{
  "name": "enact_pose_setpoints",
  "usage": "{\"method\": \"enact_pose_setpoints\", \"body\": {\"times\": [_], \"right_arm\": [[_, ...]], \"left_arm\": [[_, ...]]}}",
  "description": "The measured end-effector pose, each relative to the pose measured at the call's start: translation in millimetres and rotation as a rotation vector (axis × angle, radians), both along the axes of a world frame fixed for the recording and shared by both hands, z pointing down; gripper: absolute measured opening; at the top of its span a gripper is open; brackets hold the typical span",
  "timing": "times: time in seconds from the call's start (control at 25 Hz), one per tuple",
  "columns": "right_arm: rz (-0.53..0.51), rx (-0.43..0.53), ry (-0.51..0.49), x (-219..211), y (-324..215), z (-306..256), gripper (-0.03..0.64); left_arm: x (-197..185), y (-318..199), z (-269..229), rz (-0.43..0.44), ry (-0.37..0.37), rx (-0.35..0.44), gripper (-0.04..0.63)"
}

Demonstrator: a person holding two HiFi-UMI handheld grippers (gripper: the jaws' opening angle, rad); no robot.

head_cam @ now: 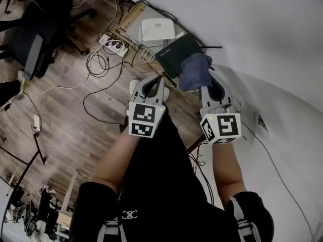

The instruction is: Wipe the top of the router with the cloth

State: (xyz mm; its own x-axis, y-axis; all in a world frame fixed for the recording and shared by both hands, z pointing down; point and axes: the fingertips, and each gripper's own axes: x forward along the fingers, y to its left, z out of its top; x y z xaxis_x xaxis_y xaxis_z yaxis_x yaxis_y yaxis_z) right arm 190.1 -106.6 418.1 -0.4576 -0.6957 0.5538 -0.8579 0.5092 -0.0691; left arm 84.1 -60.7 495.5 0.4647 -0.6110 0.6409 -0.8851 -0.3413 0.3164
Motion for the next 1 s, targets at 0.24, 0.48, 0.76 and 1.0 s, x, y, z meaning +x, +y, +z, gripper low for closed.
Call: {"method": "enact_pose_setpoints", "body": {"times": [0.24,0.48,0.76,1.0], "right_arm": [[-0.030,-0.024,0.019,-9.6,-12.7,51.1,0.017],[-0.061,-0.087,0.053,-20.3,-15.5,94.7,0.017],[-0.180,-0.214,0.171,-49.2,-19.1,143.8,0.017],[-0.266,-0.278,0.259,-64.1,-13.7,182.6,0.017]], "left_arm": [[-9.3,-3.7,70.1,-0.060,0.039,-0.065,0.000],[-17.3,1.4,110.2,-0.098,0.065,-0.116,0.000],[-38.4,1.3,144.7,-0.099,0.055,-0.151,0.000],[-53.9,5.0,166.4,-0.104,0.045,-0.186,0.000]]}}
